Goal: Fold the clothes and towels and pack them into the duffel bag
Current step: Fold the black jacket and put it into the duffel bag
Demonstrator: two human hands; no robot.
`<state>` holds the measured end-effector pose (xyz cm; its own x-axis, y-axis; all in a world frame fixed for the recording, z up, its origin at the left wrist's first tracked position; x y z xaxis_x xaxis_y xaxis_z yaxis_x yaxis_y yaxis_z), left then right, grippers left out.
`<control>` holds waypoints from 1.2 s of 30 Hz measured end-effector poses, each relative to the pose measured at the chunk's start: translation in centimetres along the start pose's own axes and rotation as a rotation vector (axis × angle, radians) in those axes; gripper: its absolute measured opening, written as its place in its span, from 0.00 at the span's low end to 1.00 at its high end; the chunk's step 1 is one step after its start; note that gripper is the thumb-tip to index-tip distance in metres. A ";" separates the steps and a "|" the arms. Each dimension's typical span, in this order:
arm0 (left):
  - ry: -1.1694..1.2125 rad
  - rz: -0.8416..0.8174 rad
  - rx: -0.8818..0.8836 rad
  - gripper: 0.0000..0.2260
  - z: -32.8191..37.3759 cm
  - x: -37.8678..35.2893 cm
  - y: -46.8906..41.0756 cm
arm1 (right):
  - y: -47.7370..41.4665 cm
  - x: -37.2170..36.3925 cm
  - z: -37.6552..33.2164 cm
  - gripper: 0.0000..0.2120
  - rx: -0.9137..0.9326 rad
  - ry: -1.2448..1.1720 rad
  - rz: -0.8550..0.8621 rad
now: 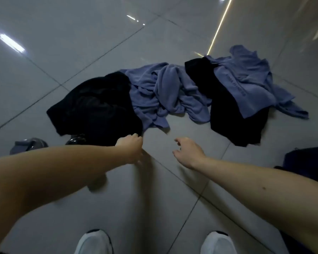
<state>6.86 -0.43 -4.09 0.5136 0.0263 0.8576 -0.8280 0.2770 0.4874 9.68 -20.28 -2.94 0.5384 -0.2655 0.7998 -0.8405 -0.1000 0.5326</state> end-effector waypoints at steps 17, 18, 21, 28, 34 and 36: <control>-0.290 -0.123 -0.007 0.11 -5.6 -2.4 1.8 | -3.5 -5.4 -8.3 0.24 0.147 -0.040 -0.150; -0.266 -0.073 -0.017 0.11 -5.5 -2.0 1.7 | -3.6 -5.3 -8.3 0.24 0.147 -0.045 -0.149; -0.058 0.163 0.008 0.09 -5.1 0.7 2.2 | -3.8 -4.9 -8.2 0.24 0.133 -0.075 -0.150; 0.410 0.493 0.070 0.02 -4.4 6.5 4.0 | -3.3 -1.8 -9.5 0.31 0.168 -0.476 -0.172; 0.509 0.710 0.068 0.04 -5.8 11.8 4.5 | -2.6 1.8 -12.2 0.17 0.233 -0.675 -0.091; 0.512 0.691 0.042 0.05 -5.3 12.2 4.0 | -2.8 2.9 -11.1 0.07 0.163 -0.651 -0.023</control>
<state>10.97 6.06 7.49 -0.0793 0.6086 0.7895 -0.9947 0.0034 -0.1025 14.27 -10.15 0.98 0.4521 -0.7808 0.4312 -0.8554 -0.2426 0.4576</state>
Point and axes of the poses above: each hand's wrist, its own y-axis away from the middle knuckle, its own x-axis out of the back of the hand, z = x × y, the point moved 8 cm from there along -y, towards the middle knuckle, and after that the axes turned 13 degrees about -x, right-handed, at the moved point
